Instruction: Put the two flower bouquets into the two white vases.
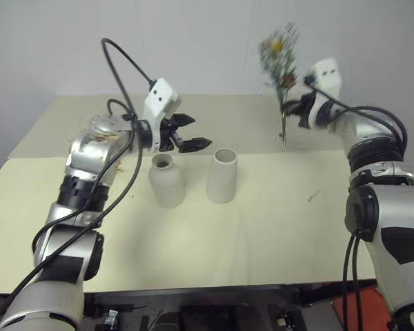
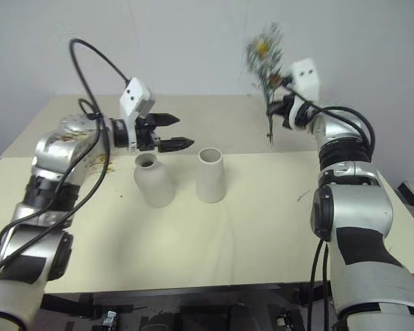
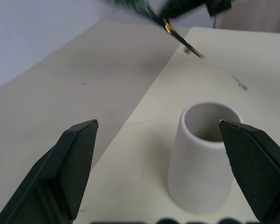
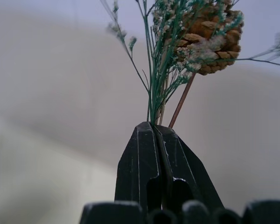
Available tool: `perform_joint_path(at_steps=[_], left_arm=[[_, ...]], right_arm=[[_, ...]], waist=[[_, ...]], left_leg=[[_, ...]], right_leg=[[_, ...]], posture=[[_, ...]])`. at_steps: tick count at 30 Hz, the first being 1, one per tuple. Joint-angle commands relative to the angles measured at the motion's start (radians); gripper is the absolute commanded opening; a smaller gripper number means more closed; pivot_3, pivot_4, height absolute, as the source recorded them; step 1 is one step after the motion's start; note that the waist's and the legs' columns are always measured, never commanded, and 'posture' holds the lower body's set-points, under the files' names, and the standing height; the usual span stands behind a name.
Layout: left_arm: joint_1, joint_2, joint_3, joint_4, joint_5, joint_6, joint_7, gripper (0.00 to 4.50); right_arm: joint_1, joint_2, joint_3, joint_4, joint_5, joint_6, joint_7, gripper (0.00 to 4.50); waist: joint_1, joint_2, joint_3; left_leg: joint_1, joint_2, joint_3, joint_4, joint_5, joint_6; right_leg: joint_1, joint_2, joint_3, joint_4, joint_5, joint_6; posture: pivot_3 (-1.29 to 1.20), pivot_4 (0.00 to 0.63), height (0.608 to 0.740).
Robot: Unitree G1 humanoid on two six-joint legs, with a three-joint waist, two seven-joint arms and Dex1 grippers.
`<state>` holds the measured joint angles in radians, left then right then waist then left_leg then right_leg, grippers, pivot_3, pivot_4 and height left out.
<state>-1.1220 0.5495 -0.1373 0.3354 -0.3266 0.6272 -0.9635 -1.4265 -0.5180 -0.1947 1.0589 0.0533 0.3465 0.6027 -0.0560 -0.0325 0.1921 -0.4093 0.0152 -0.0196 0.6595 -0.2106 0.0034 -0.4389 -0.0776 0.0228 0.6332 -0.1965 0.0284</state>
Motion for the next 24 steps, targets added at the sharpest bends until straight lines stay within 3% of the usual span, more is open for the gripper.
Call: perform_joint_path(at_steps=[1,6,12,24], left_arm=[[-0.105,-0.033,-0.005,0.108,0.027,-0.021,-0.036,4.50],[-0.136,-0.047,-0.024,0.164,0.054,-0.052,-0.110,4.50],[-0.114,-0.010,-0.010,0.147,0.045,-0.058,-0.201,4.50],[-0.057,0.032,0.000,0.079,0.019,-0.041,-0.323,4.50]], right_arm=[[0.031,0.066,-0.129,-0.193,0.141,-0.050,-0.122,0.05],[0.156,0.201,-0.191,-0.514,0.285,-0.065,-0.177,0.05],[0.323,0.263,-0.137,-0.800,0.418,0.018,-0.099,0.05],[0.490,0.269,0.035,-0.917,0.374,-0.084,0.016,0.05]], waist=[[-0.003,0.000,0.000],[-0.007,0.000,0.000],[-0.002,0.000,0.000],[-0.003,0.001,0.000]], left_leg=[[0.000,0.000,0.000,0.000,0.000,0.000],[0.000,0.000,0.000,0.000,0.000,0.000],[-0.002,0.000,-0.001,0.001,0.000,0.000],[-0.001,0.000,-0.001,0.001,0.000,0.000]], right_leg=[[0.000,0.000,0.000,0.000,0.000,0.000],[-0.001,0.000,0.001,0.001,0.000,0.000],[-0.002,0.000,0.000,0.008,0.000,0.000],[-0.002,0.001,0.001,0.008,0.000,0.000]], posture=[[0.00,0.150,0.740],[0.00,0.150,0.740],[0.00,0.150,0.740],[0.00,0.150,0.740]])
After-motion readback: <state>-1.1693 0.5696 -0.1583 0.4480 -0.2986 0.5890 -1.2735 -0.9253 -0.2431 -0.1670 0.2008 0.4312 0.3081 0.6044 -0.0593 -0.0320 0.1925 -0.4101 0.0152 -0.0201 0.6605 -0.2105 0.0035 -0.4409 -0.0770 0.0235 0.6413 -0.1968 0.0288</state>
